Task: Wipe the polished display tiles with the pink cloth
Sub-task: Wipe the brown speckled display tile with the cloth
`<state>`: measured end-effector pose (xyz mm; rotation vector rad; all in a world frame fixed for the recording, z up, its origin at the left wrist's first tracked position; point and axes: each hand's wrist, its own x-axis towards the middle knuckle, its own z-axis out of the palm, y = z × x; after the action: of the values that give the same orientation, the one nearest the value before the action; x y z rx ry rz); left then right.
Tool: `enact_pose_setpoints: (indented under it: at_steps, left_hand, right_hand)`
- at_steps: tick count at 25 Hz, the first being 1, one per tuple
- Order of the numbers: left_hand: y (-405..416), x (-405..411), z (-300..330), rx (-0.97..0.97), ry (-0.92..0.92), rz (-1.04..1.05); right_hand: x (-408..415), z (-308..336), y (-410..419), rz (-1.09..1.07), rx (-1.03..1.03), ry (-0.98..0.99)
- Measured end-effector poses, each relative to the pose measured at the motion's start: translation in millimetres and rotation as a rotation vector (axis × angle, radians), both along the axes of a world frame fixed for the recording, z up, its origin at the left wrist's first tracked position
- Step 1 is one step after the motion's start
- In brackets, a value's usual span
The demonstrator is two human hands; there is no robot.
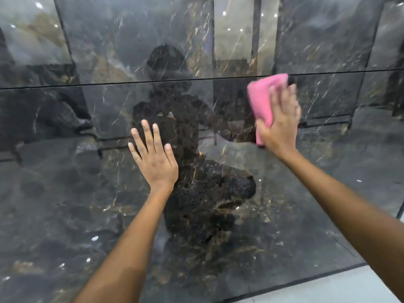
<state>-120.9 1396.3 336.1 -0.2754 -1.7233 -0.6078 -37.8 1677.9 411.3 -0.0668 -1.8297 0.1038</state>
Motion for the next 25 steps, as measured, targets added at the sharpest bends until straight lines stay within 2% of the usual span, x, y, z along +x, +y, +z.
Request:
enact_pose_setpoints:
  at_steps: [1, 2, 3, 5, 7, 9, 10, 11, 12, 15, 17, 18, 19, 21, 22, 23, 24, 25]
  left_hand:
    - [0, 0, -1, 0.002, 0.003, 0.004]
    - [0, 0, -1, 0.001, 0.009, 0.001]
    - [-1, -1, -1, -0.001, 0.018, -0.003]
    - [-1, -2, 1, 0.002, 0.04, -0.012]
    - [-1, -3, 1, 0.015, 0.057, -0.029]
    - [-1, -3, -1, 0.008, 0.072, -0.013]
    - [-2, -3, 0, 0.007, 0.076, -0.005]
    - [-2, -4, 2, 0.011, 0.074, -0.006]
    - [-1, -4, 2, 0.016, 0.07, -0.01]
    - [3, -2, -3, 0.039, 0.066, 0.021]
    - [8, -1, -10, 0.061, 0.055, 0.029]
    - [10, -2, -15, 0.066, 0.055, 0.026]
    - [10, -3, -19, 0.066, 0.057, 0.025]
    - [6, -5, -19, 0.065, 0.069, 0.02]
    - [6, -5, -19, 0.064, 0.068, 0.022]
    - [8, -6, -18, 0.068, 0.07, 0.027]
    - [9, -6, -19, 0.068, 0.075, 0.042]
    - [10, -6, -20, 0.068, 0.081, 0.057]
  right_hand:
    - [0, 32, -6, 0.059, -0.265, 0.072]
    - [-1, 55, -25, 0.138, -0.356, 0.121]
    - [-5, 63, -47, 0.199, -0.262, 0.148]
    - [-22, 28, -78, 0.271, 0.244, 0.066]
    - [-21, -51, -97, 0.224, 0.822, -0.162]
    - [-9, -90, -84, 0.159, 1.144, -0.348]
    - [-7, -79, -70, 0.192, 1.183, -0.351]
    - [-6, -57, -56, 0.2, 1.127, -0.272]
    - [-7, -32, -41, 0.186, 0.966, -0.179]
    - [-7, 42, 4, 0.111, 0.322, 0.113]
    - [-13, 25, 6, 0.097, 0.15, 0.192]
    - [-15, -5, 0, 0.118, 0.179, 0.168]
    - [-18, -44, -9, 0.16, 0.311, 0.09]
    - [-10, -114, -21, 0.201, 0.828, -0.128]
    - [-6, -128, -15, 0.213, 1.04, -0.218]
    - [-6, -123, -5, 0.241, 1.138, -0.239]
    - [-9, -105, 0, 0.251, 1.082, -0.184]
    - [-12, -80, 0, 0.247, 0.9, -0.102]
